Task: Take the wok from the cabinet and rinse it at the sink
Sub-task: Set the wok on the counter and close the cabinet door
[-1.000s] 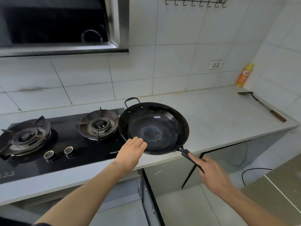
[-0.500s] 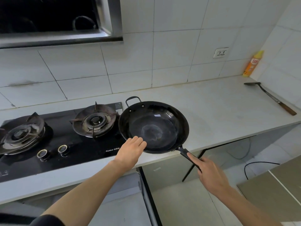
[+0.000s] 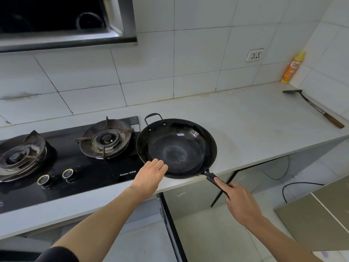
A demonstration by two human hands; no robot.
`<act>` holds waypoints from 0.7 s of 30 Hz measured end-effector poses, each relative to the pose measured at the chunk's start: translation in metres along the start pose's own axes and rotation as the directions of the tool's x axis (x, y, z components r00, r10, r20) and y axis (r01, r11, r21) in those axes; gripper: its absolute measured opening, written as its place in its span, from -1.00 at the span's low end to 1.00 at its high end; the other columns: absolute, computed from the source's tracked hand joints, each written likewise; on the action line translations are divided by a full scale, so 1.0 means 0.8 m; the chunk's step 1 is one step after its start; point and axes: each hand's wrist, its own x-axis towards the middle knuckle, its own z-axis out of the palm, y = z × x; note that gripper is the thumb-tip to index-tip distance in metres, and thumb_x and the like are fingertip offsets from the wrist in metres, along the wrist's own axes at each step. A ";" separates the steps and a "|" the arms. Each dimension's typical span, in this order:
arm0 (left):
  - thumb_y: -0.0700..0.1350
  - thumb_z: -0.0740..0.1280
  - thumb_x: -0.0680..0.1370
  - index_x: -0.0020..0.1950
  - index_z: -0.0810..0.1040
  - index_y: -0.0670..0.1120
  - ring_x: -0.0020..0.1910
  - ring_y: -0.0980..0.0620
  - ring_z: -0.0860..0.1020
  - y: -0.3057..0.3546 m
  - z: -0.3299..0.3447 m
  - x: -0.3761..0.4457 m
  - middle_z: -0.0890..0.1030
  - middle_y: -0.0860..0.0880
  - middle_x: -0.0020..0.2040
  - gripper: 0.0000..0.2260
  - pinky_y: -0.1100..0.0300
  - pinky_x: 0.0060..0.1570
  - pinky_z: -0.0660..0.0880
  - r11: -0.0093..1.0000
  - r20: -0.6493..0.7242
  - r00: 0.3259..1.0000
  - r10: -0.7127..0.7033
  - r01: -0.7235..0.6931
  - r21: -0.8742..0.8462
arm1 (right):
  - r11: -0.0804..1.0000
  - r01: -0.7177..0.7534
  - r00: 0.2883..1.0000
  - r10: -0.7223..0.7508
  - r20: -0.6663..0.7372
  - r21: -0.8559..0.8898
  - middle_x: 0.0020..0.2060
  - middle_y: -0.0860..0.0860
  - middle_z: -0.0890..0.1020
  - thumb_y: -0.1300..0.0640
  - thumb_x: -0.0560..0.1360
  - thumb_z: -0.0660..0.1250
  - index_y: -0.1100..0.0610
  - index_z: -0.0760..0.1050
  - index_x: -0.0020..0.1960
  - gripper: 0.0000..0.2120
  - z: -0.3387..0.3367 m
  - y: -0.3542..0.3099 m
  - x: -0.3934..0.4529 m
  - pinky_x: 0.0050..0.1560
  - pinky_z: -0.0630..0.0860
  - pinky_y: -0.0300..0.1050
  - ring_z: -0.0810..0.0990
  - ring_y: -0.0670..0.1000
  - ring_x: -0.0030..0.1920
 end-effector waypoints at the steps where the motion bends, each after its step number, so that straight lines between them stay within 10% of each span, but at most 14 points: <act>1: -0.43 0.36 0.17 -0.10 0.50 -0.09 -0.22 -0.02 0.44 0.000 0.001 0.001 0.49 -0.01 -0.19 -0.61 0.14 -0.27 0.44 1.000 0.002 1.000 0.002 -0.002 0.004 | 1.000 0.000 1.000 0.000 0.004 -0.005 -0.16 -0.05 0.39 0.30 0.49 0.25 -0.25 0.07 0.52 -0.24 0.001 0.000 0.001 -0.21 0.46 -0.14 0.43 0.00 -0.23; 21: -0.42 0.36 0.18 -0.03 0.47 -0.08 -0.17 -0.01 0.39 -0.001 0.042 0.008 0.46 -0.01 -0.12 -0.57 0.16 -0.20 0.41 0.998 0.063 0.997 -0.049 0.051 -0.021 | 0.998 -0.020 1.000 0.020 0.014 -0.057 -0.12 -0.06 0.34 0.25 0.51 0.28 -0.17 0.04 0.54 -0.26 0.025 0.001 0.010 -0.23 0.38 -0.17 0.36 -0.02 -0.22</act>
